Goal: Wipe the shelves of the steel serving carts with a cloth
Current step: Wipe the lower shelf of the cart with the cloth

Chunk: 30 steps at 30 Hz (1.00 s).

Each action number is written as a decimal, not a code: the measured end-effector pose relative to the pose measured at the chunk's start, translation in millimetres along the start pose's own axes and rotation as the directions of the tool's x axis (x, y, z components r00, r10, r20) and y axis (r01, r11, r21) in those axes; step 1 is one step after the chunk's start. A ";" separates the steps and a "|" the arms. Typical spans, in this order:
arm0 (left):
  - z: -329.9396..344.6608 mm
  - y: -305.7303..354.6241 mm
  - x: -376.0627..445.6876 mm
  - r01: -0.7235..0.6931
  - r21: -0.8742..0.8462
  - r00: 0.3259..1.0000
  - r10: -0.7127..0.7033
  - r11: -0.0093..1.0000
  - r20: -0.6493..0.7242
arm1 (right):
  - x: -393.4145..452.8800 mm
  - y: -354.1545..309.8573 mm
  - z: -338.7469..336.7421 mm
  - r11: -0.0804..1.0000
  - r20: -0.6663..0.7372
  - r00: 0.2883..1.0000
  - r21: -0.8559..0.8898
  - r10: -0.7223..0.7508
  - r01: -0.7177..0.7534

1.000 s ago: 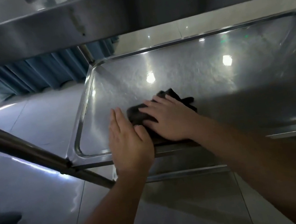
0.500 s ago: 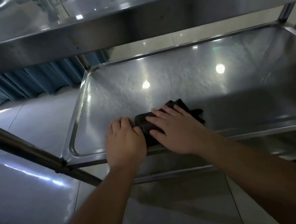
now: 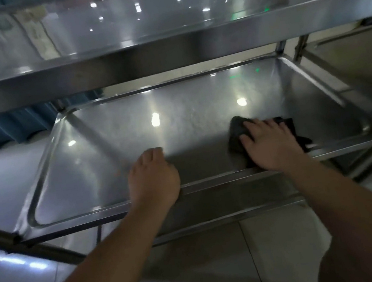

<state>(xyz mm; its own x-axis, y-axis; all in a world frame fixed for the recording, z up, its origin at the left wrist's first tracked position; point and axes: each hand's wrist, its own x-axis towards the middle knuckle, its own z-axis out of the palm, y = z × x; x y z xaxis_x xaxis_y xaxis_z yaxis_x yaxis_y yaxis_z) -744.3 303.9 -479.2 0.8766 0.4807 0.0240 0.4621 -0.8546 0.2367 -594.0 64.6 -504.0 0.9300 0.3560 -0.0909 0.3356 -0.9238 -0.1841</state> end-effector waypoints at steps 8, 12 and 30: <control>47.6 63.1 -0.2 -0.087 -0.033 0.996 0.088 0.996 0.020 | -14.7 58.3 -13.5 0.935 0.028 0.934 0.026 -0.355 0.355; 50.7 63.3 -0.7 -0.078 0.000 0.997 0.078 0.997 0.002 | 10.7 154.5 -29.4 0.999 -0.070 0.997 -0.029 0.033 -0.035; 47.8 65.3 -3.8 -0.059 -0.087 0.998 0.061 0.994 0.025 | -72.9 45.7 -0.1 0.944 0.020 0.944 0.018 -0.329 0.329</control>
<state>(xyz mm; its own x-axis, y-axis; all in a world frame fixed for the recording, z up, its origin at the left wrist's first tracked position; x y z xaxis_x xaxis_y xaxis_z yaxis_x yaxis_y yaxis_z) -711.0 237.0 -510.3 0.9063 0.4224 0.0143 0.3963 -0.8610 0.3187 -646.5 -3.6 -505.7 0.7646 0.6430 -0.0446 0.6200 -0.7526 -0.2218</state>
